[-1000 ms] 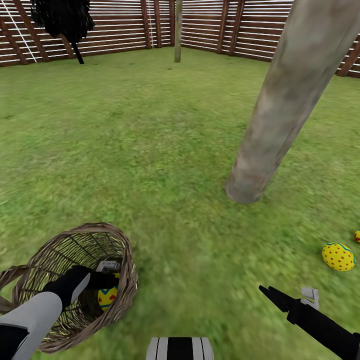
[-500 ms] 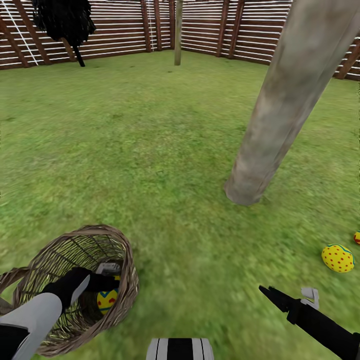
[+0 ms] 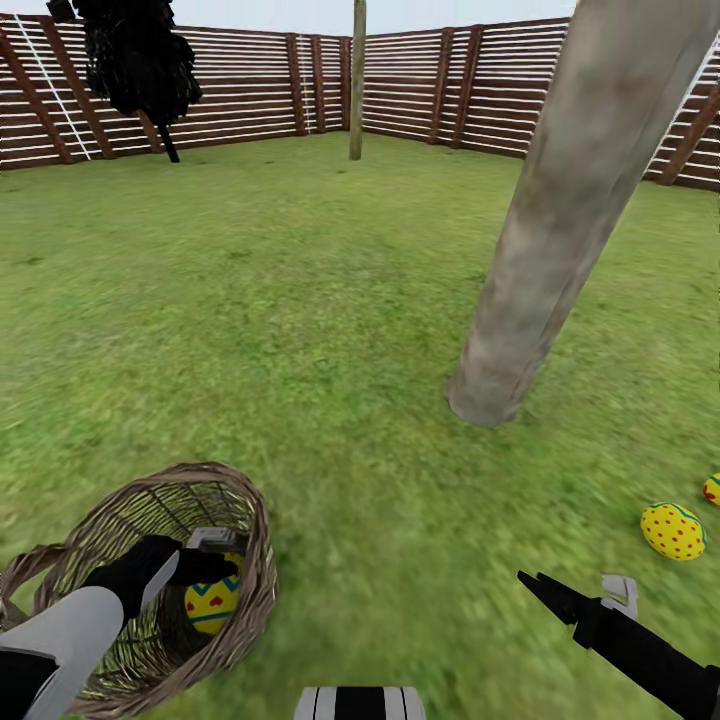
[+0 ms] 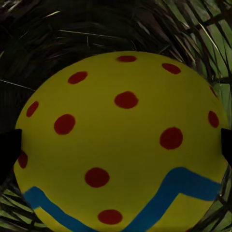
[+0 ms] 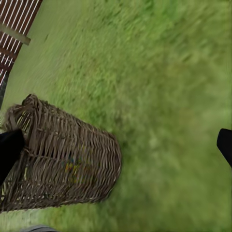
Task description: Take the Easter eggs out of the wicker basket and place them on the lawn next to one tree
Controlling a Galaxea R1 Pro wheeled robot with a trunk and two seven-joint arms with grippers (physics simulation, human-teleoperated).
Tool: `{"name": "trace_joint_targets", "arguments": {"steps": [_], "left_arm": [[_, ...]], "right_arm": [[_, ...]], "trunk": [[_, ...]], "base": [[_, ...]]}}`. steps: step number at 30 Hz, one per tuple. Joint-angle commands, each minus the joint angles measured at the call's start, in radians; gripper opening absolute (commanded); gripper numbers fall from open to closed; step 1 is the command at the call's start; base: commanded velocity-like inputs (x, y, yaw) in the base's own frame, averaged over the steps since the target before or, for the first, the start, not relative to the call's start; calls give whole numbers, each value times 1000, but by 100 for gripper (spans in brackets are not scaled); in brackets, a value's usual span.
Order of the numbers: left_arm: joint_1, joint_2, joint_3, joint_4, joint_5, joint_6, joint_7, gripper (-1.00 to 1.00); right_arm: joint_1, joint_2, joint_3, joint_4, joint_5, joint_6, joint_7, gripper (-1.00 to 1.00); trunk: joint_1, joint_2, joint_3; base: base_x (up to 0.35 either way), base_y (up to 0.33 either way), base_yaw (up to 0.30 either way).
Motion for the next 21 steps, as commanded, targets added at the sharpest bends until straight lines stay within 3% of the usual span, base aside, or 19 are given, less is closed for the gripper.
{"name": "trace_joint_targets", "arguments": {"steps": [1, 5, 16, 21], "left_arm": [[0, 1, -7, -2, 10, 6, 3, -100], [0, 1, -7, 4, 10, 7, 41, -100], [1, 4, -7, 12, 10, 14, 51, -100], [5, 26, -7, 12, 9, 16, 56, -100]], "right_arm": [[0, 0, -1, 1, -4, 6, 1, 100], [0, 0, -1, 2, -4, 6, 0, 100], [1, 0, -1, 14, -4, 5, -1, 100], [1, 0, 0, 28, -3, 3, -5, 100]], "trunk": [[-1, 0, 3], [-2, 1, 19], [-7, 4, 61], [-10, 5, 81]], "base": [[0, 0, 0], [0, 0, 0], [0, 0, 0], [-16, 0, 0]]}}
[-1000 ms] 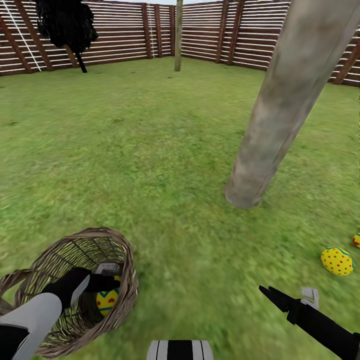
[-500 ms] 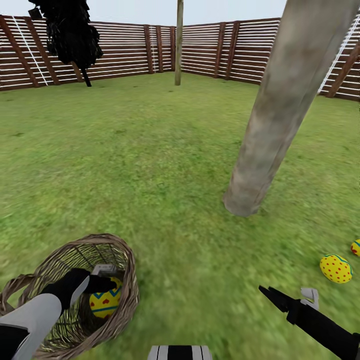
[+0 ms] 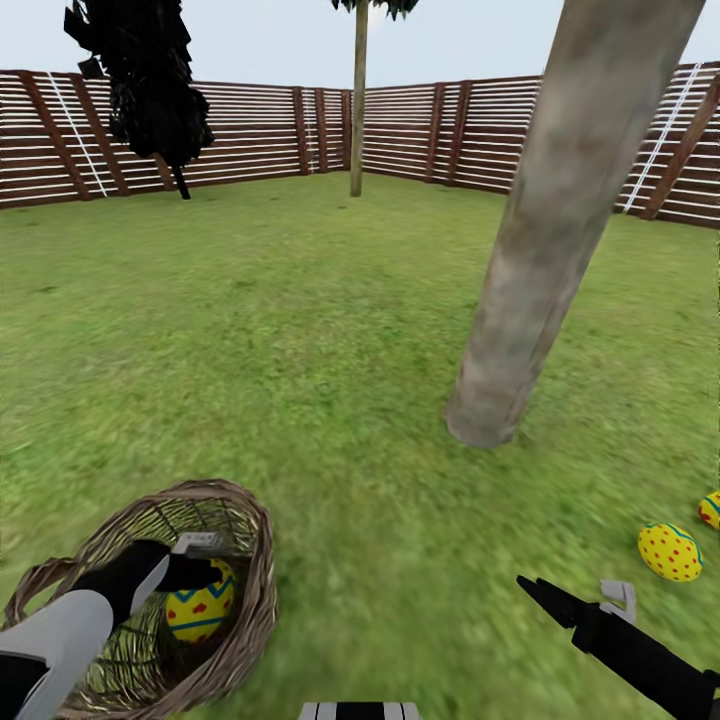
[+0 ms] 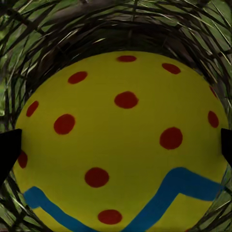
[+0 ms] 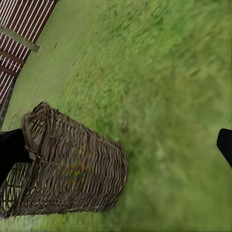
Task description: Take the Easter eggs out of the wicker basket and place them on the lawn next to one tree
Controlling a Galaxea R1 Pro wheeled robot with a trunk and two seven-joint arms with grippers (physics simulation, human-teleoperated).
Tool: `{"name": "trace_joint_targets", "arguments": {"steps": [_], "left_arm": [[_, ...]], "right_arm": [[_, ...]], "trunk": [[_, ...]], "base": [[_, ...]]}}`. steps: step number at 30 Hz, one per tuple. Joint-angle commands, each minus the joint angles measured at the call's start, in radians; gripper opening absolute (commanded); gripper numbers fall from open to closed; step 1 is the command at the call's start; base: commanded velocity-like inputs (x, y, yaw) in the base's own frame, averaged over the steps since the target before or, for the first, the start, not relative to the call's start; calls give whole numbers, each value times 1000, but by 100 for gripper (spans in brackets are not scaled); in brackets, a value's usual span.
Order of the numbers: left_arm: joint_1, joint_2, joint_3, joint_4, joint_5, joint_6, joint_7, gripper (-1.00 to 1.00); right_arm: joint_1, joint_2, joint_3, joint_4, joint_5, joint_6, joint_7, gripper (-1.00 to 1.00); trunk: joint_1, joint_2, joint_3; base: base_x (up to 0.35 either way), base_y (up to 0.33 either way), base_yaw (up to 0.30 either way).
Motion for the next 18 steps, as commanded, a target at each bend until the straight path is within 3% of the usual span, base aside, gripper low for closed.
{"name": "trace_joint_targets", "arguments": {"steps": [1, 6, 18], "left_arm": [[0, 5, -8, -2, 11, 6, 18, -100], [3, 9, -8, -3, 11, 0, 63, -100], [4, 11, -8, -3, 12, 7, 65, -100]], "right_arm": [[0, 0, 0, 10, -4, 6, 2, 100], [0, -1, 0, 54, -3, -3, 4, 100], [0, -2, 0, 83, -2, -5, 3, 100]], "trunk": [[-1, 0, 3], [-3, 1, 23], [-8, 4, 69]], "base": [[-181, 0, 0], [-68, 0, 0], [-2, 0, 0]]}}
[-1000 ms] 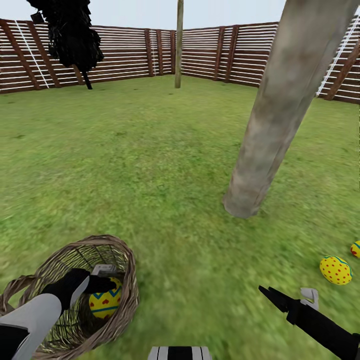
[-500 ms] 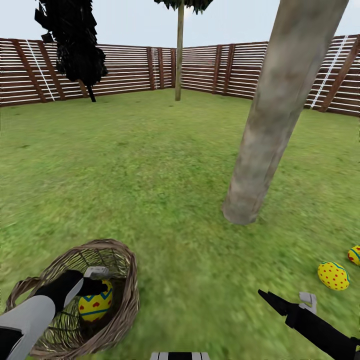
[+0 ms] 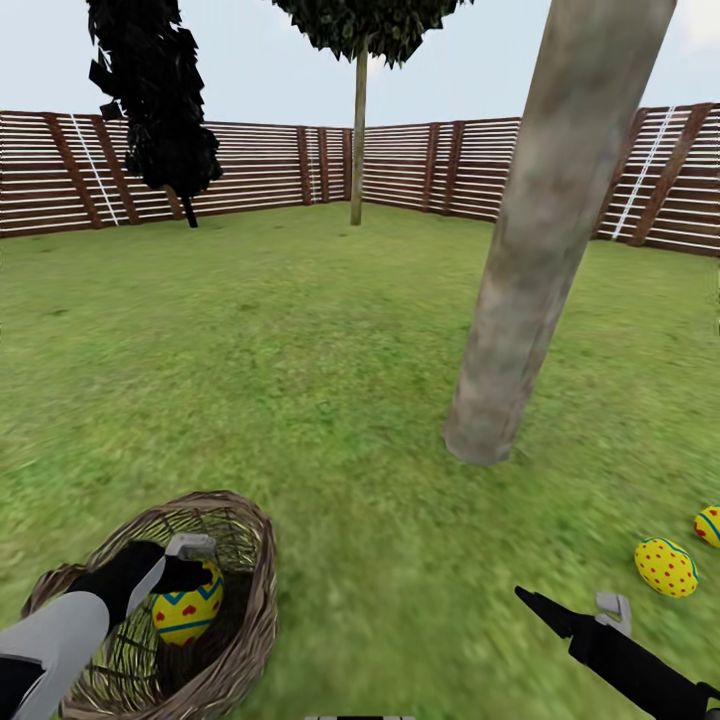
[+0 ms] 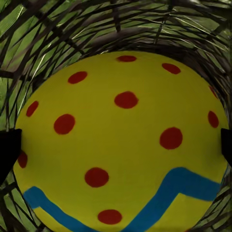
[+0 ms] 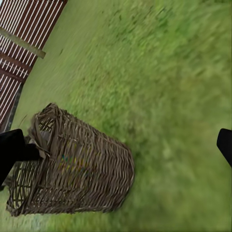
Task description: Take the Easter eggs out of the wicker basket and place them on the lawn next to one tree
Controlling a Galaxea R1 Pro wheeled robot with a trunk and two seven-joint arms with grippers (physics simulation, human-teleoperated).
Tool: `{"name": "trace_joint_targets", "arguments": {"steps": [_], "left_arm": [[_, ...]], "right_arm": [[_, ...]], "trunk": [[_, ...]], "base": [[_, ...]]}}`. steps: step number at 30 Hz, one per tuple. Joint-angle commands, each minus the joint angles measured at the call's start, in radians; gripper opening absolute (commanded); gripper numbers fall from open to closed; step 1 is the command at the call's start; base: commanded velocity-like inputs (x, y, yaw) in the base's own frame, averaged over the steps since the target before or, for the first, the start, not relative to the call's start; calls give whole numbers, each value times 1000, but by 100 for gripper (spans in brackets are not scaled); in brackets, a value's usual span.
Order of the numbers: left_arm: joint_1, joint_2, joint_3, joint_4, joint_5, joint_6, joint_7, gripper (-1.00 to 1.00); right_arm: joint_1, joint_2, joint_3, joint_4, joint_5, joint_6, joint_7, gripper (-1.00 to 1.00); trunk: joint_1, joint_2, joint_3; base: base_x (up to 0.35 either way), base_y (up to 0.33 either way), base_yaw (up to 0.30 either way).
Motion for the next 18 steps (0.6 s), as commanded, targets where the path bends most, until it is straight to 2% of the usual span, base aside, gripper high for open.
{"name": "trace_joint_targets", "arguments": {"steps": [1, 12, 17, 18], "left_arm": [[0, 1, -8, -2, 10, 8, -1, -100], [0, 1, -8, 0, 10, 46, -1, -100], [0, -2, -7, 64, 9, 60, -8, -100], [0, -4, -7, 69, 9, 81, -9, -100]], "right_arm": [[0, 0, 0, 0, -4, 6, 1, 100], [-1, 0, 0, 3, -4, 5, 2, 100], [-1, 1, 3, 9, -6, 5, 8, 100], [-1, 1, 3, 10, -7, 5, 10, 100]], "trunk": [[-1, 0, 3], [-6, 3, 46], [-8, 4, 65], [-8, 4, 69]], "base": [[0, 0, 0], [0, 0, 0], [0, 0, 0], [0, 0, 0]]}}
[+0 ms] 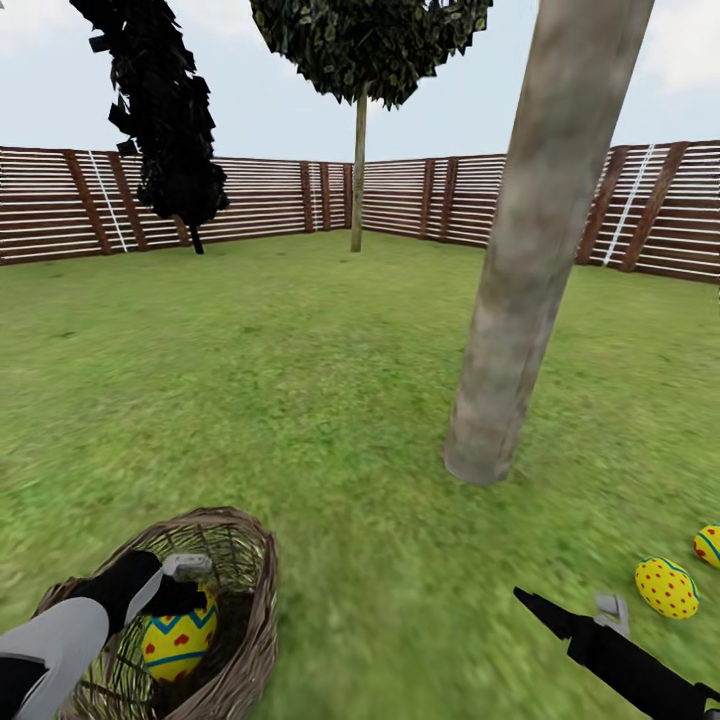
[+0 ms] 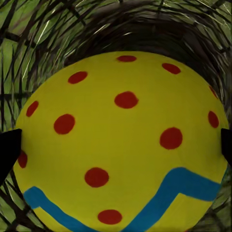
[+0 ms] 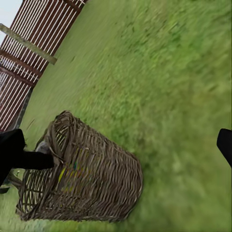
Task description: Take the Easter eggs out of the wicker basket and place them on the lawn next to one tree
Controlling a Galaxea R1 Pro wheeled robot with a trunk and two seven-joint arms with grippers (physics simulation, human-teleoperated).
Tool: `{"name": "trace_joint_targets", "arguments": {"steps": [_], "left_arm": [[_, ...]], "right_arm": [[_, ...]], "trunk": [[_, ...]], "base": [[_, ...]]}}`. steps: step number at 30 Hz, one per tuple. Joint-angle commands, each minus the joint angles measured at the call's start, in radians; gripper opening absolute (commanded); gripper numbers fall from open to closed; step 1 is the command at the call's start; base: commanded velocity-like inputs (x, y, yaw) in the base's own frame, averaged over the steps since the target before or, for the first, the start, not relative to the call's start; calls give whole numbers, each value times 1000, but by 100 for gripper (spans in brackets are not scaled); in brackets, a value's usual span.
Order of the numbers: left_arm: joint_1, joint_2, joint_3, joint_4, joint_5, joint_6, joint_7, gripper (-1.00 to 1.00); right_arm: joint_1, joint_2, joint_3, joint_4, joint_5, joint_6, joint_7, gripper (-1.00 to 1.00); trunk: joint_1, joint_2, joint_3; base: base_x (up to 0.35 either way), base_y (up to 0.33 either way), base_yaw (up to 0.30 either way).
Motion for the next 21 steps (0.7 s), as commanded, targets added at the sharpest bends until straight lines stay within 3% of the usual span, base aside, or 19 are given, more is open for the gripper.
{"name": "trace_joint_targets", "arguments": {"steps": [1, 5, 8, 13, 21], "left_arm": [[0, 0, -8, 0, 9, 23, -2, -100], [0, -3, -8, 3, 9, 80, -29, -100], [-1, 2, -9, 3, 8, 100, -57, -100], [0, 6, -10, 3, 8, 100, -92, -100], [18, 6, -16, 0, 10, 76, -97, -100]], "right_arm": [[0, 0, 0, 1, -4, 6, 2, 100], [0, 1, 15, 3, -3, 6, 0, 100], [-1, 1, 47, 15, -1, 5, -6, 100], [-1, 0, 62, 27, 1, 5, -25, 100], [-2, -1, 63, 29, 0, 5, -29, 100]], "trunk": [[-1, 0, 3], [-2, 1, 19], [-4, 2, 30], [-6, 3, 49], [-10, 5, 80]], "base": [[0, 0, 0], [0, 0, 0], [0, 0, 0], [0, 0, 0], [0, 0, 0]]}}
